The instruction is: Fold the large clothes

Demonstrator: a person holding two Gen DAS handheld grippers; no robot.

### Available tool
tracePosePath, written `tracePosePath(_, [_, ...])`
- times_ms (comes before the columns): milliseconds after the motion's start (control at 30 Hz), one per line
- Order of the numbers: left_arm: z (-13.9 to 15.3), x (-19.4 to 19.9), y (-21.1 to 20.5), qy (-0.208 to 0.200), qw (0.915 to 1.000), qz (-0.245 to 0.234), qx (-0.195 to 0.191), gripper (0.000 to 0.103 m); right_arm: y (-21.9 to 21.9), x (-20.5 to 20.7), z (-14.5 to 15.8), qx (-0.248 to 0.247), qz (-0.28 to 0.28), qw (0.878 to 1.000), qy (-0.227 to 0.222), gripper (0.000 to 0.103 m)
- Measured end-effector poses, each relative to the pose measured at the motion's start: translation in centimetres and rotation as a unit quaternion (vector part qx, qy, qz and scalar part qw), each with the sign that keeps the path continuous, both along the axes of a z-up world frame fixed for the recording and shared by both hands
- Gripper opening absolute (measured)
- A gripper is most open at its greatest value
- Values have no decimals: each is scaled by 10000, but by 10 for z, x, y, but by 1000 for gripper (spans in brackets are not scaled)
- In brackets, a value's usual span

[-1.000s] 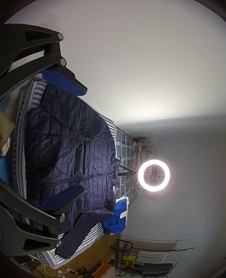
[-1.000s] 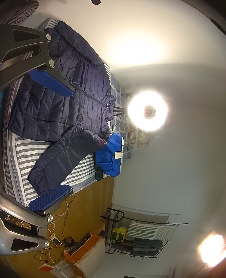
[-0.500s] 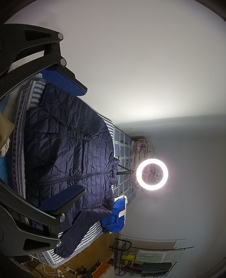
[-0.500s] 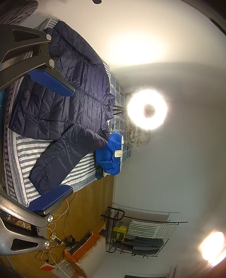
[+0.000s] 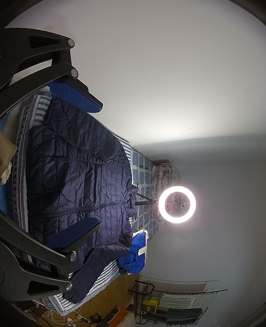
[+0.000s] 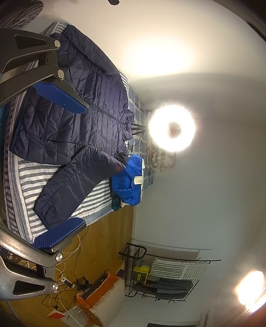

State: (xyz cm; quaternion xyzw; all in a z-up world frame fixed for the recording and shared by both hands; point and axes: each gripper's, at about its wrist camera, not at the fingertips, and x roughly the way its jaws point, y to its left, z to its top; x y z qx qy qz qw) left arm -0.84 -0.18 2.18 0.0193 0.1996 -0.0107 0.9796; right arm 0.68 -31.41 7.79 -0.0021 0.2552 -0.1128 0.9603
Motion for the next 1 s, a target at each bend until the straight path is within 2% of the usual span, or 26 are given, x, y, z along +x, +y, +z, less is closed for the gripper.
tracePosePath(1000, [0, -1, 0, -41, 10000, 1, 4, 103, 3, 0, 0, -17, 45, 10000, -25, 103])
